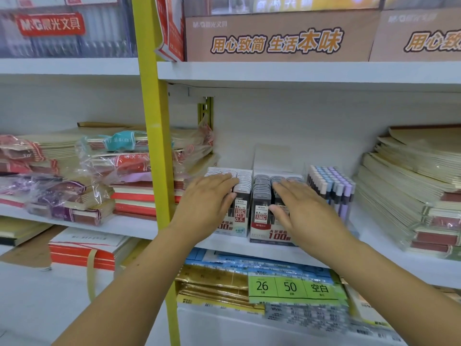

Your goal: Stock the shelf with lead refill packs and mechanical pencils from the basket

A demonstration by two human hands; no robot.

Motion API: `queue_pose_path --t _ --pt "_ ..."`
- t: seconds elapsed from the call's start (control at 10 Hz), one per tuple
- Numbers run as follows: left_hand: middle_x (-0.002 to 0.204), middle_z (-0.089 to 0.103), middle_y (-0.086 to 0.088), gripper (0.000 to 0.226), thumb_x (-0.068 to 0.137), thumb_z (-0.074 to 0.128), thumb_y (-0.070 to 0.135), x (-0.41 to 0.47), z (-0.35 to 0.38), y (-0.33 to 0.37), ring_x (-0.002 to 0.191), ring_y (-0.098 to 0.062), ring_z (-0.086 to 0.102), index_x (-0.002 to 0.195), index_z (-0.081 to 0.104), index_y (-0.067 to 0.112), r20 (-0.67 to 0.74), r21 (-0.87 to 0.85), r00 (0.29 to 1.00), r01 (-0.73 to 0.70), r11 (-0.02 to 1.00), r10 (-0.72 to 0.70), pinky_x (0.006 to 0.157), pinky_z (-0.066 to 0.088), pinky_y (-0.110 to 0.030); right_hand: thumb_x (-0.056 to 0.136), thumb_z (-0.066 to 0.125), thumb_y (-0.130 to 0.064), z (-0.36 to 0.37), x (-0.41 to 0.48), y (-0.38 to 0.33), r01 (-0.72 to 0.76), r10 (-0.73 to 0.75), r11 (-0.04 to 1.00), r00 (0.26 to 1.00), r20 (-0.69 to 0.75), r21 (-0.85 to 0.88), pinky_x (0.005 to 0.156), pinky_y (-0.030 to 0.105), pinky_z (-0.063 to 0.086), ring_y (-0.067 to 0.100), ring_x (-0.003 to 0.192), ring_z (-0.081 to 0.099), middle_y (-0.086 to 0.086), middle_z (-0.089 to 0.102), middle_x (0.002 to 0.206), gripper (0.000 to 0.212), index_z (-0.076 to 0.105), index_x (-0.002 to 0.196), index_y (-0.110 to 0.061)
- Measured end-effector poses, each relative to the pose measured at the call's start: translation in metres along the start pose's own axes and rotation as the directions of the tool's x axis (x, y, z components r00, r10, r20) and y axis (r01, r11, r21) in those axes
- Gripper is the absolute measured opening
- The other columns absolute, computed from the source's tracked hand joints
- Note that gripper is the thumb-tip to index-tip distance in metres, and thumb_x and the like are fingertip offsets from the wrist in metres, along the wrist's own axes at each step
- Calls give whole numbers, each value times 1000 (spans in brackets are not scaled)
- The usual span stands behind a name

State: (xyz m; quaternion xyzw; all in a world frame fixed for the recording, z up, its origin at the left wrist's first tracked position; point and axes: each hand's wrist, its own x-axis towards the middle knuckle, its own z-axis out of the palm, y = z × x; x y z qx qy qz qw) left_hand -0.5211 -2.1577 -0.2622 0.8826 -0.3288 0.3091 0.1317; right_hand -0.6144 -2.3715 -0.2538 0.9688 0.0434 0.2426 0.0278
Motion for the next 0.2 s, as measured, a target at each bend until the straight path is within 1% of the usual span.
queue_pose_path --t 0.1,0.2 --pt "149 53 3 41 106 41 34 5 -4 1 137 -17 47 145 51 26 45 -12 999 -2 1000 2 115 33 -39 102 29 -47 2 3 -1 9 -8 999 1000 -24 39 116 26 0 18 147 20 3 26 159 58 23 153 -19" --pt "149 52 -1 42 104 46 33 2 -17 9 138 -21 46 144 51 22 -11 -21 1000 7 1000 -8 114 34 -41 102 38 -38 -9 -6 -3 15 4 982 995 -103 189 118 27 11 16 145 25 2 37 154 51 34 148 -18"
